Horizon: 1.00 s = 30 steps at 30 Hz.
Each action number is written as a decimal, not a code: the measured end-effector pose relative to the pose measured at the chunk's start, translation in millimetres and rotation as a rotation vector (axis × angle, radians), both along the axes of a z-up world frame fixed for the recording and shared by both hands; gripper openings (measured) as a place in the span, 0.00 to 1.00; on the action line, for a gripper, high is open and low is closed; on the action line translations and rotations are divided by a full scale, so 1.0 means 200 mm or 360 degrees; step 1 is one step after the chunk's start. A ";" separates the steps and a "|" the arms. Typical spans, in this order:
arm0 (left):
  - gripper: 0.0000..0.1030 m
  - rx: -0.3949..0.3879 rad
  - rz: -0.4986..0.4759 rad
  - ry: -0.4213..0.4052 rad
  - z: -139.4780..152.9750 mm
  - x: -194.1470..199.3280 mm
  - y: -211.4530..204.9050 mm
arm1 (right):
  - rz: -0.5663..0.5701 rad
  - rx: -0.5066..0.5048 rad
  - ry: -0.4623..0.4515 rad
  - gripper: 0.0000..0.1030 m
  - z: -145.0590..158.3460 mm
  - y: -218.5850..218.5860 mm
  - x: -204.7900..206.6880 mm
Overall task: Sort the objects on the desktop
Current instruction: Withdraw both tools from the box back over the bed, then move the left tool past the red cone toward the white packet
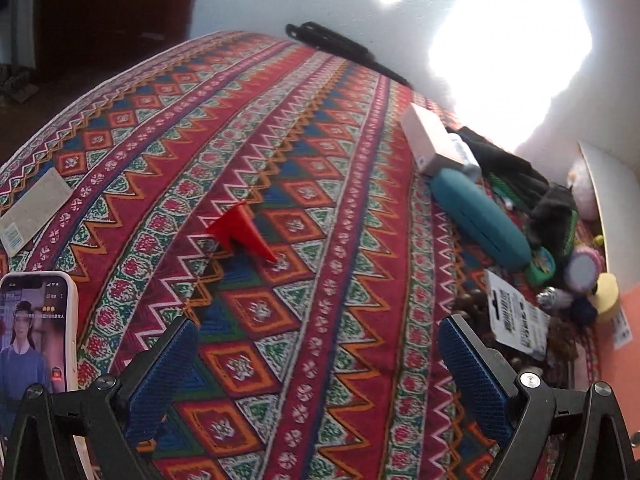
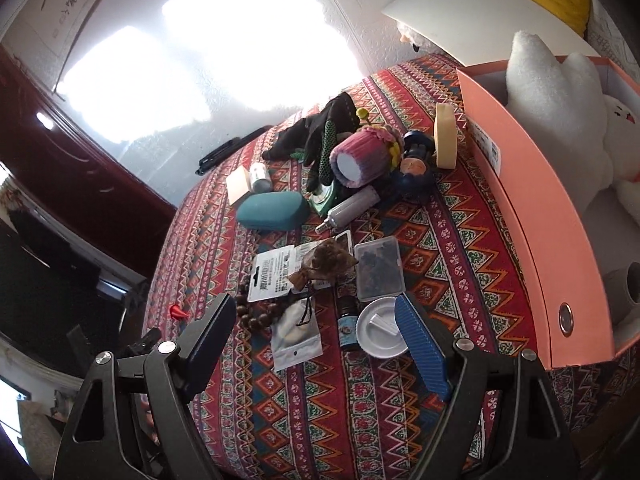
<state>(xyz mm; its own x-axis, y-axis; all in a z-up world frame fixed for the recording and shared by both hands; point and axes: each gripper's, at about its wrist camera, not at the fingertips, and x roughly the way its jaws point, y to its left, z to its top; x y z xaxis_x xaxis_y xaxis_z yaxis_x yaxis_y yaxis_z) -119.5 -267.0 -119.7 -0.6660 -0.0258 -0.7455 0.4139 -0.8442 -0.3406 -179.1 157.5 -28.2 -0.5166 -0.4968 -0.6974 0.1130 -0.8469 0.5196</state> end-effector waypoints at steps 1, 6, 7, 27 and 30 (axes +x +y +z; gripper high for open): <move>0.96 0.0008 0.0007 -0.0008 -0.03 -0.01 -0.03 | -0.0007 -0.0003 -0.0012 0.82 -0.02 0.00 -0.02; 0.96 0.0055 0.0052 -0.0073 -0.15 -0.11 -0.07 | -0.0040 0.0018 -0.0034 0.82 -0.07 0.03 -0.06; 0.96 0.0068 0.0061 -0.0087 -0.18 -0.13 -0.08 | -0.0048 0.0038 -0.0026 0.82 -0.08 0.03 -0.06; 0.96 -0.0181 0.0029 -0.0101 -0.27 -0.30 0.01 | 0.0103 0.0594 -0.0143 0.82 -0.61 -0.16 -0.09; 0.96 -0.0201 0.0019 -0.0108 -0.28 -0.26 0.08 | 0.0122 0.0624 -0.0120 0.82 -0.63 -0.18 -0.12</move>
<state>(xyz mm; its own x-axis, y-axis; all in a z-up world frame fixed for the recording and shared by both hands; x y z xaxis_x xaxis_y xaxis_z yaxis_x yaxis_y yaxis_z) -171.3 -251.0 -175.0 -0.6131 -0.1297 -0.7793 0.4426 -0.8735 -0.2028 -203.5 121.3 -153.3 -0.4287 -0.2206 -0.8761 0.1573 -0.9731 0.1680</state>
